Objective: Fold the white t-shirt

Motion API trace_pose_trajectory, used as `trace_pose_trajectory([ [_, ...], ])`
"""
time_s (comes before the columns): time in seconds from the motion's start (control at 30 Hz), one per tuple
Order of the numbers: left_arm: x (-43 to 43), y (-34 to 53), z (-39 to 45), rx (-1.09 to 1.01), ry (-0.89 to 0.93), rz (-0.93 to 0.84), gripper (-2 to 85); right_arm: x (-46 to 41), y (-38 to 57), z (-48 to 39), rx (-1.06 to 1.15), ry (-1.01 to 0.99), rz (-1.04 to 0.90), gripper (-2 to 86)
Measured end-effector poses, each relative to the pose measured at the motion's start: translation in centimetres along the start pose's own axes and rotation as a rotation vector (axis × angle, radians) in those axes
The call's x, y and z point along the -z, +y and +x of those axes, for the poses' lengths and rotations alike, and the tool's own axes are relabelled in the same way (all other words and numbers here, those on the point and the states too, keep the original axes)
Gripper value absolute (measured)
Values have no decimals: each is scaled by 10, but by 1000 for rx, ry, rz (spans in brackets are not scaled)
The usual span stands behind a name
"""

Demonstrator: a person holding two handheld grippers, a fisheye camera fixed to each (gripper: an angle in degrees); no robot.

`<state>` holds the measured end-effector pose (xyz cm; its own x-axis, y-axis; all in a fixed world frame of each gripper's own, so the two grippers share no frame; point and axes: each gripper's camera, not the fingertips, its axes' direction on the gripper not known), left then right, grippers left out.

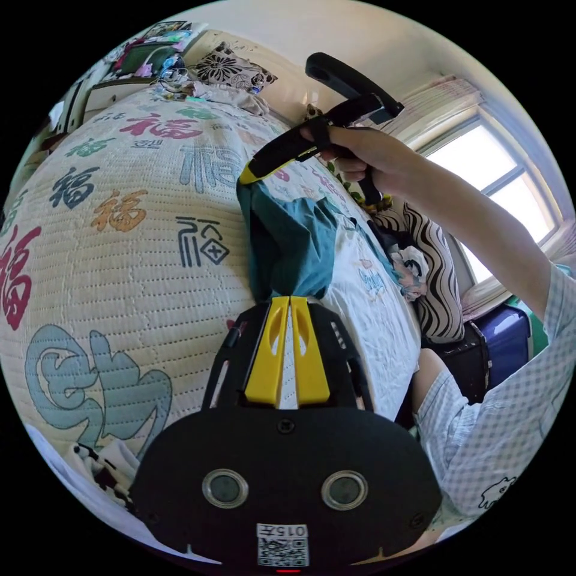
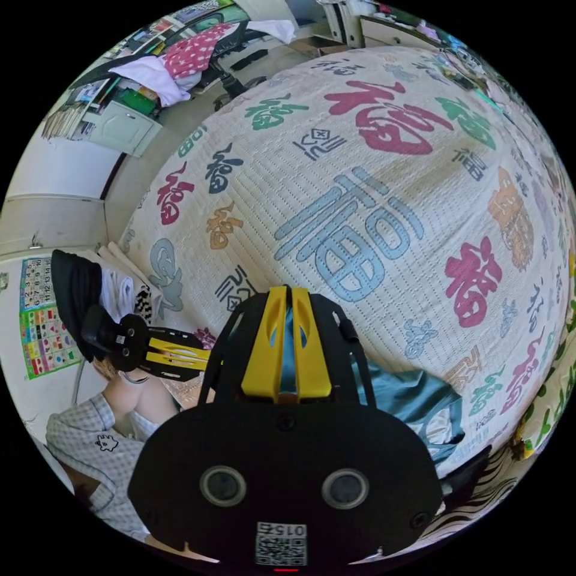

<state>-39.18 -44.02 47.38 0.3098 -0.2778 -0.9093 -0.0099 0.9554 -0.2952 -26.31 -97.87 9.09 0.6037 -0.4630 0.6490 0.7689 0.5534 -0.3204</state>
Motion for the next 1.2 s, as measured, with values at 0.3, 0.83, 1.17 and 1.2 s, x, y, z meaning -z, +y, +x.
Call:
trace_pose_trajectory([
  [0.3, 9, 16, -9, 15, -30, -86, -7, -6, -52, -39, -6, -27, -24, 4],
  [0.83, -8, 22, -10, 9, -45, -64, -4, -54, -22, -59, 120, 5, -112, 7],
  [1.17, -5, 32, -16, 120, -70, 14, 7, -80, 22, -55, 151, 74, -34, 56],
  [1.2, -8, 31, -14, 122, -48, 40, 26, -80, 25, -56, 153, 84, -38, 69],
])
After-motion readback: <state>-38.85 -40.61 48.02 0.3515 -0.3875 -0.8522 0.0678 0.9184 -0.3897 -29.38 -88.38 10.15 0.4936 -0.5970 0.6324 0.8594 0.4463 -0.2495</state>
